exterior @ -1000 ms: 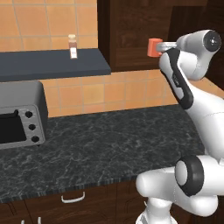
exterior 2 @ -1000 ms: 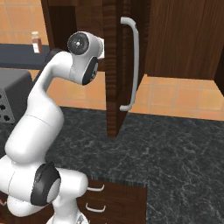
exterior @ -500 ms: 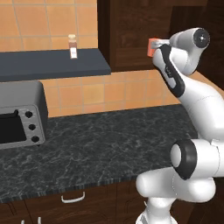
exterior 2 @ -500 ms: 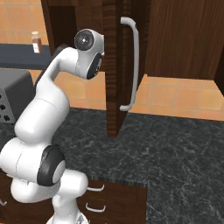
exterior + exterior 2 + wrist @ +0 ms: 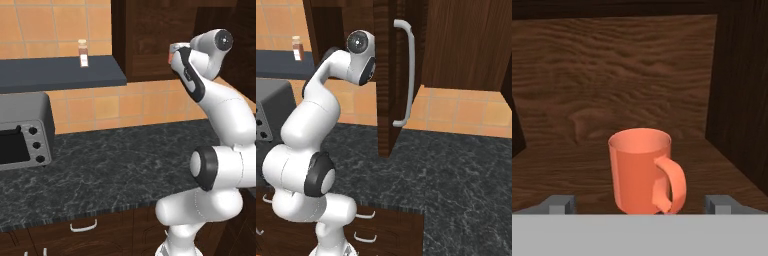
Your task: Gather all objects into one cabinet and sort the glasses and bowls to opposite sides.
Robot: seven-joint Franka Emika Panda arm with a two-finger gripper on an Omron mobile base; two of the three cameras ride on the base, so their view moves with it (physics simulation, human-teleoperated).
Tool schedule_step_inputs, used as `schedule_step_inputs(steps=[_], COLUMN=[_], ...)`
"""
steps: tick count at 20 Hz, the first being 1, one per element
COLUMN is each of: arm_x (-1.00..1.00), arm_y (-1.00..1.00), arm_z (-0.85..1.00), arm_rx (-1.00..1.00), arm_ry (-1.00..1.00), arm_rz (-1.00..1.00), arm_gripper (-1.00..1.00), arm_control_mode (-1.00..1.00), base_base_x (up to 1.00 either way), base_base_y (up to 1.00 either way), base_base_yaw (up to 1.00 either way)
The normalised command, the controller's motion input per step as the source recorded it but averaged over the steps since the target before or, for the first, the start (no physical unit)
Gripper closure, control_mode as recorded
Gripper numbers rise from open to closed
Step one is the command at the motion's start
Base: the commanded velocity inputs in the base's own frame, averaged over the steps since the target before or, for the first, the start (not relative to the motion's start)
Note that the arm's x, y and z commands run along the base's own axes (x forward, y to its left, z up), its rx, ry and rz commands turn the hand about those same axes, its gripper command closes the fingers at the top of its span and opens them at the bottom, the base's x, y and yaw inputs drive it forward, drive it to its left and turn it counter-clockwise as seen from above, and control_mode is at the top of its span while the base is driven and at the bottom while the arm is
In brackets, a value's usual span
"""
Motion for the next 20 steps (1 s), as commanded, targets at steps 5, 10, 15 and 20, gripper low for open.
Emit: schedule_step_inputs(steps=[5, 10, 15, 20], arm_x=[0.15, 0.2, 0.21, 0.17], arm_y=[-0.03, -0.02, -0.06, -0.09], arm_z=[-0.03, -0.09, -0.05, -0.01], arm_rx=[0.0, 0.0, 0.0, 0.0], arm_ry=[0.03, 0.03, 0.02, 0.02], arm_rz=[0.0, 0.0, 0.0, 0.0], arm_gripper=[-1.0, -1.0, -1.0, -1.0], arm_control_mode=[-1.0, -1.0, -1.0, -1.0], base_base_x=[0.0, 0.0, 0.0, 0.0], base_base_y=[0.0, 0.0, 0.0, 0.0], base_base_yaw=[0.0, 0.0, 0.0, 0.0])
